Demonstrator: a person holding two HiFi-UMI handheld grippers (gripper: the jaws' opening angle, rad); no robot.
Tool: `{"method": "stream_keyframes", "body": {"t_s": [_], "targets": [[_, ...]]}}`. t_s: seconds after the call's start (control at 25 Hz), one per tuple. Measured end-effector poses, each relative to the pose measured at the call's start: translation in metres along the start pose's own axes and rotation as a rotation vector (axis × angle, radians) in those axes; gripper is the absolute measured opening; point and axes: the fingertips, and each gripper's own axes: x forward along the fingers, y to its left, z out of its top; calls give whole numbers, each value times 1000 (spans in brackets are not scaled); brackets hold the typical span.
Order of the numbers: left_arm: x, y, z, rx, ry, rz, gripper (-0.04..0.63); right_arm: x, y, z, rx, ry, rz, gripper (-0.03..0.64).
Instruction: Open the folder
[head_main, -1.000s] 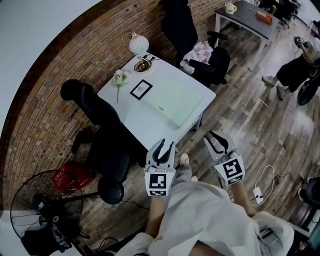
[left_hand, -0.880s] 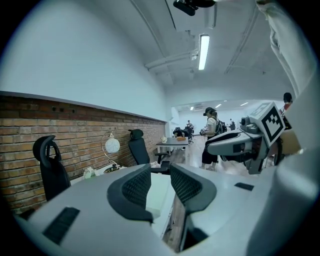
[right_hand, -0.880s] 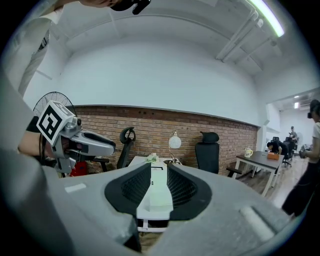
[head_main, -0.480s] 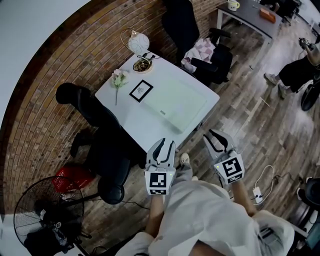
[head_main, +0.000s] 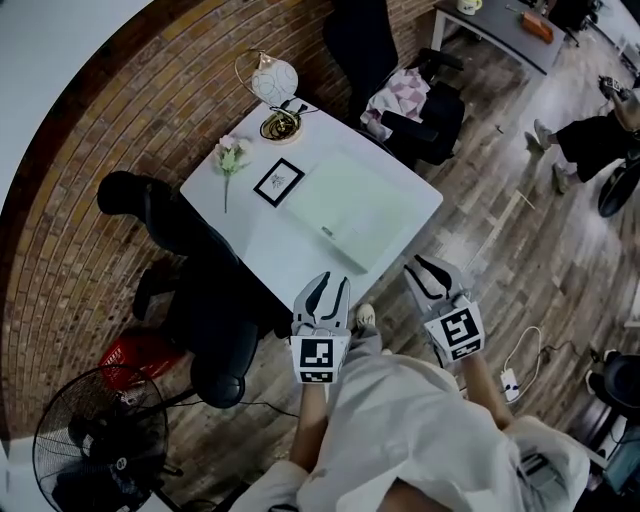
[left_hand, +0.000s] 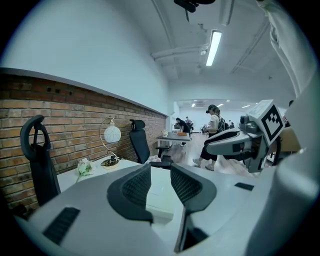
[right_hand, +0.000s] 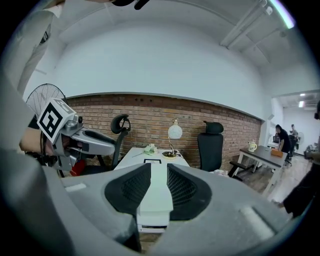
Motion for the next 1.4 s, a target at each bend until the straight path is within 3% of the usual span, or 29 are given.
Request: {"method": "stream_keyframes", "body": {"t_s": [0.4,1.08,1.4], "targets": [[39,28,-18,-39,50,-31,121,44,-11,-10,-28,75,19,86],[94,61,-77,-108,194,-90,121,114,-9,-52,-148,243,126,86],[113,63,-109,-149,261,-98,121,135,-3,-73,-290,315,202,95]]}}
